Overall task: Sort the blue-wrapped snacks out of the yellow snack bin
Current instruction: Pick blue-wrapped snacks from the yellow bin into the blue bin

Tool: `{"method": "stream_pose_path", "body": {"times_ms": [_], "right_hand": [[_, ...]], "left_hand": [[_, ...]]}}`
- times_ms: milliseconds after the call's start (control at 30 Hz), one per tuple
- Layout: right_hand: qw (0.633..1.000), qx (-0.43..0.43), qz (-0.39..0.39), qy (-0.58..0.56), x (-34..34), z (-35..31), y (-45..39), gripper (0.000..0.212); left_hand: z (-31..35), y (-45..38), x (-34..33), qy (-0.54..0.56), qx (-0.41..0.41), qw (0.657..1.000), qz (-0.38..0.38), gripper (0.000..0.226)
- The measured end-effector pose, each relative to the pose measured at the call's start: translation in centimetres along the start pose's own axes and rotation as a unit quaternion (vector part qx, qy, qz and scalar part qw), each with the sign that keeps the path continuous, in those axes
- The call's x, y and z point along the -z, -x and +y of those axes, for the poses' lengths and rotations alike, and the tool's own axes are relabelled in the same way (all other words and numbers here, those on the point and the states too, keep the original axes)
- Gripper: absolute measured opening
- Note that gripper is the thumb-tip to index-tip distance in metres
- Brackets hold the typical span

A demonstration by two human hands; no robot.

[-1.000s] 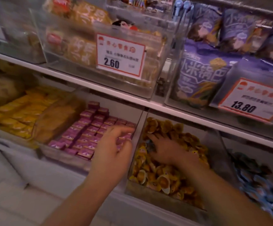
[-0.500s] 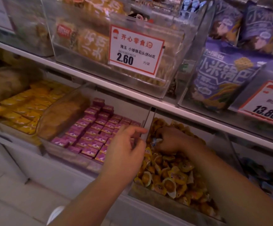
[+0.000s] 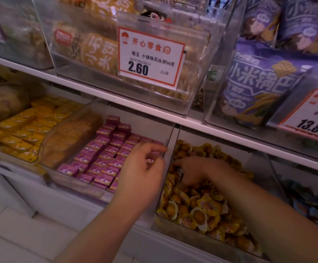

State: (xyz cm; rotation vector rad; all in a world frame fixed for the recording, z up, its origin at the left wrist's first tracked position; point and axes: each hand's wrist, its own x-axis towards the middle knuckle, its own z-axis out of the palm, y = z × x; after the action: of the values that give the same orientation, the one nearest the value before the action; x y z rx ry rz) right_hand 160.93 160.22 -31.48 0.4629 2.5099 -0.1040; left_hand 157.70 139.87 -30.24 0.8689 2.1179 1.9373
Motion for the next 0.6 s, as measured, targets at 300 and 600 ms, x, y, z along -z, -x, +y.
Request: {"method": "stream_pose_path", "body": {"times_ms": [300, 600], "right_hand": [[0.984, 0.069, 0.118, -0.114, -2.8, 0.3, 3.7, 0.053], [0.972, 0.043, 0.166, -0.162, -1.5, 5.8, 9.6, 0.022]], "left_hand": [[0.6, 0.0, 0.3, -0.002, -0.021, 1.000, 0.010, 0.027], [2.0, 1.5, -1.4, -0.056, -0.168, 0.984, 0.018, 0.022]]}}
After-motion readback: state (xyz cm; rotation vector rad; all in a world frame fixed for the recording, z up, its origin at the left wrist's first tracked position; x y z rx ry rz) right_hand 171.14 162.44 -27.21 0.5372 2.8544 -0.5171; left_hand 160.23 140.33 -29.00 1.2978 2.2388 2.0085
